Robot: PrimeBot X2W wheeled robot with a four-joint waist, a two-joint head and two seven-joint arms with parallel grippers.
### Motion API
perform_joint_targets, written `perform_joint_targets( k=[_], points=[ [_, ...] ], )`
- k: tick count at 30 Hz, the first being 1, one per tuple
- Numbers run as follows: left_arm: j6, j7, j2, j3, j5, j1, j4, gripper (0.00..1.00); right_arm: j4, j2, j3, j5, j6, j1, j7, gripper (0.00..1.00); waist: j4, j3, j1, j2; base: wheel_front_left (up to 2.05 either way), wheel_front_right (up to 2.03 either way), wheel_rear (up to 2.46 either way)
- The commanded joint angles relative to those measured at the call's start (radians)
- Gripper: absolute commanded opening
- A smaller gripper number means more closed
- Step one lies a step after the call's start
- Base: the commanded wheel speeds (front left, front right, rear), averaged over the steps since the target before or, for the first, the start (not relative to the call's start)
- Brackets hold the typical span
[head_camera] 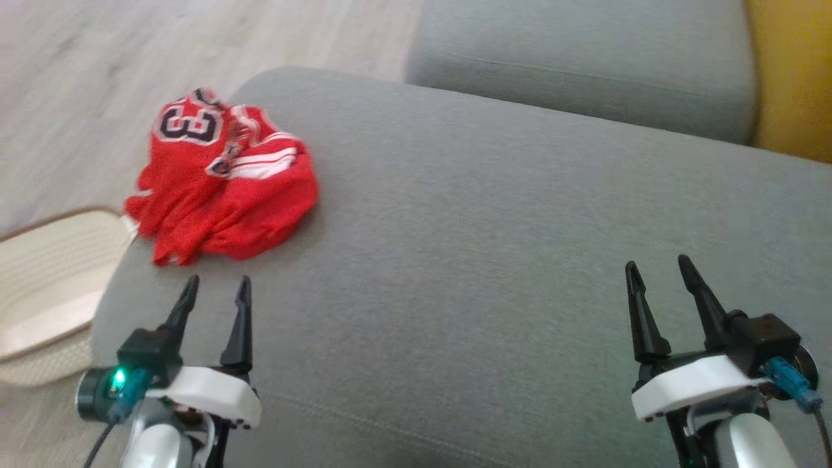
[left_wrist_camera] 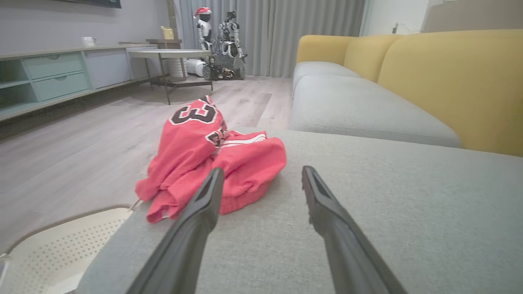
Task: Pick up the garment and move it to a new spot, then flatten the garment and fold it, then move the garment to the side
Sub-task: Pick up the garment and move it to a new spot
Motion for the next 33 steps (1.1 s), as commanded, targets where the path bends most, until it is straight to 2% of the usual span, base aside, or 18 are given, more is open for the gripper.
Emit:
perform_joint_targets(
  k=[1,7,12,27,33],
  points=[
    [0.007,-0.012,0.017,0.041,-0.001,-0.054,-0.038,1.0,-0.038,-0.004,0.025,-0.002,-0.001,-0.03,0.0,1.0,0.053,0.002,0.0,0.0,0.0,0.0,0.0],
    [0.012,-0.012,0.022,0.058,-0.003,-0.047,-0.049,1.0,-0.037,-0.004,0.034,-0.002,-0.001,-0.03,0.004,1.0,0.11,0.006,0.0,0.0,0.0,0.0,0.0],
    [0.013,-0.012,0.021,0.065,-0.006,-0.043,-0.056,1.0,-0.034,-0.003,0.038,0.002,-0.001,-0.031,0.003,1.0,0.127,0.008,0.0,0.0,0.0,0.0,0.0],
    [0.011,-0.012,0.012,0.072,-0.006,-0.055,-0.06,1.0,-0.04,-0.003,0.037,-0.004,-0.001,-0.034,0.012,1.0,0.128,0.023,0.0,0.0,0.0,0.0,0.0],
    [0.007,-0.012,0.011,0.076,-0.008,-0.101,-0.052,1.0,-0.064,-0.003,0.033,-0.016,-0.001,-0.048,0.027,1.0,0.114,0.068,0.0,0.0,0.0,0.0,0.0]
  ],
)
